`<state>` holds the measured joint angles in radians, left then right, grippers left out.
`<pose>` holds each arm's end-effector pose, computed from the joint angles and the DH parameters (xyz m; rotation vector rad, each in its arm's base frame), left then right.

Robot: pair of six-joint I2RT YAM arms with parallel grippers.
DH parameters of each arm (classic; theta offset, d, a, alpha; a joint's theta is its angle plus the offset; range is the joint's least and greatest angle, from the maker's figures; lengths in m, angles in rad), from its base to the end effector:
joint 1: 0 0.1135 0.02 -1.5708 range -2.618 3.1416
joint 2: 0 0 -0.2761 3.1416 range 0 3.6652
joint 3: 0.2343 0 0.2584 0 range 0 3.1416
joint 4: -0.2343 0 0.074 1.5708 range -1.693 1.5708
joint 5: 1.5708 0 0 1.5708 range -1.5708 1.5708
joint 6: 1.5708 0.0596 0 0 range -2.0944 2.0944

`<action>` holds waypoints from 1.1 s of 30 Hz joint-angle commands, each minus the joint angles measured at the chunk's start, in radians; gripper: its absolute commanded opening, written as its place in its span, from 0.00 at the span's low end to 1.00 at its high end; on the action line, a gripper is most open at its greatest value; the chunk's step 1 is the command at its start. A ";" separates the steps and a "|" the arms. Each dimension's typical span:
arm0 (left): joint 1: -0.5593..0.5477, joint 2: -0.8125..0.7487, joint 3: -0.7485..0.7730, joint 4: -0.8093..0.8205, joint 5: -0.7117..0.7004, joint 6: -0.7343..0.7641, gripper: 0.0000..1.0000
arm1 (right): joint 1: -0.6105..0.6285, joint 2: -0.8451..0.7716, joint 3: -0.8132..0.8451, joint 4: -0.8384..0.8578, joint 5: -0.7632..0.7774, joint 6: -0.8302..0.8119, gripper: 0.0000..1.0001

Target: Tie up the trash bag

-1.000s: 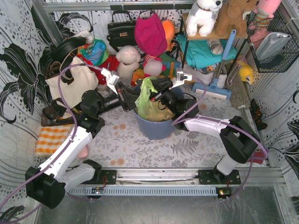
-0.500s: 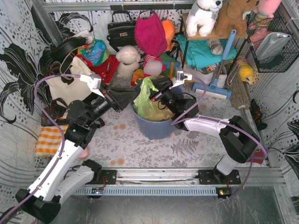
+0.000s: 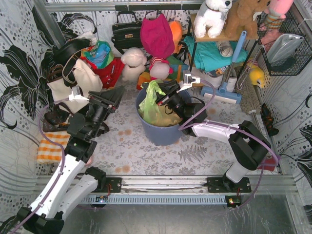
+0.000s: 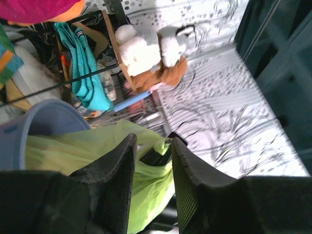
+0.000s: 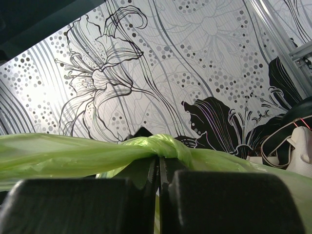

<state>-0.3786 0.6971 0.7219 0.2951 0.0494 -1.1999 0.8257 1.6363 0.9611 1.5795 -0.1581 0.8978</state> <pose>0.1707 -0.0711 0.3990 -0.5073 1.2834 -1.3796 0.2331 0.2665 0.3832 -0.1460 0.7637 1.7009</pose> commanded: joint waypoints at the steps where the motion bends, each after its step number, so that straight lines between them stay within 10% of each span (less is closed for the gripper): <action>1: 0.005 -0.021 0.028 -0.111 -0.157 -0.371 0.44 | -0.005 0.025 0.029 0.107 -0.011 0.024 0.00; 5: 0.003 0.060 0.148 -0.314 -0.087 -0.473 0.46 | -0.005 0.025 0.033 0.108 -0.006 0.029 0.00; 33: -0.107 0.175 0.080 -0.028 -0.002 -0.770 0.49 | -0.005 0.025 0.018 0.106 -0.010 0.017 0.00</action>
<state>-0.4759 0.8639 0.7834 0.1959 0.0441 -1.9446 0.8257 1.6455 0.9714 1.5795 -0.1577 0.9012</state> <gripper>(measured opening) 0.496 0.003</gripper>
